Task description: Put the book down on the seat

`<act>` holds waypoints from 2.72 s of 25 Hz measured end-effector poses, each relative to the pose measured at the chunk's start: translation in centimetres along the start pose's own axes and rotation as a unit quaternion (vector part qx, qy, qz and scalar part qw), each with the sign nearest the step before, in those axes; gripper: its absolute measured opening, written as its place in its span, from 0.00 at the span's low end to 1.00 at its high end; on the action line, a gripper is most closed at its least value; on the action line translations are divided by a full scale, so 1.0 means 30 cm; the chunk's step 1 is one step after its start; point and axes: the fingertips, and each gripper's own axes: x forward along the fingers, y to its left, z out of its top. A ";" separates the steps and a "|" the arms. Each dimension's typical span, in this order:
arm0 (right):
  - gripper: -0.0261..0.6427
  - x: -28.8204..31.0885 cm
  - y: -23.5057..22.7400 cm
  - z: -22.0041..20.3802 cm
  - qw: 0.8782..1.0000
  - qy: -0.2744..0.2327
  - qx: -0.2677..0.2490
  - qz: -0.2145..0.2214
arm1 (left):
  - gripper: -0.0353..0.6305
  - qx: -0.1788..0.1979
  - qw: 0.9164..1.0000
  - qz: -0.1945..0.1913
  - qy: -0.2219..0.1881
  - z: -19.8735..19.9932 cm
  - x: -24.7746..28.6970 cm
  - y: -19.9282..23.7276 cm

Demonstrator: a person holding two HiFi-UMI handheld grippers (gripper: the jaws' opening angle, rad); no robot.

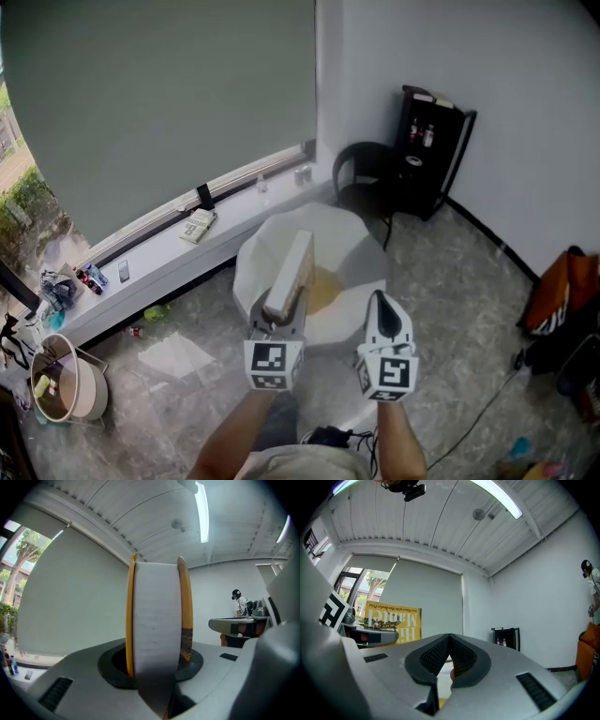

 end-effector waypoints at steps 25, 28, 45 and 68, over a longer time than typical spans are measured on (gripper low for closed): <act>0.04 0.997 0.001 -0.164 0.999 0.024 -0.027 -0.027 | 0.27 -0.022 0.999 -0.032 0.016 -0.128 0.864 0.563; 0.04 1.059 -0.010 -0.195 0.999 0.034 -0.020 -0.034 | 0.27 -0.025 0.999 -0.038 0.020 -0.143 0.930 0.587; 0.04 1.285 -0.392 -0.531 0.994 0.098 0.025 -0.043 | 0.28 -0.026 0.993 -0.026 0.108 -0.481 1.351 0.436; 0.04 1.399 -0.651 -1.655 0.953 0.292 0.080 -0.019 | 0.27 -0.082 0.917 -0.026 0.389 -1.853 1.718 0.181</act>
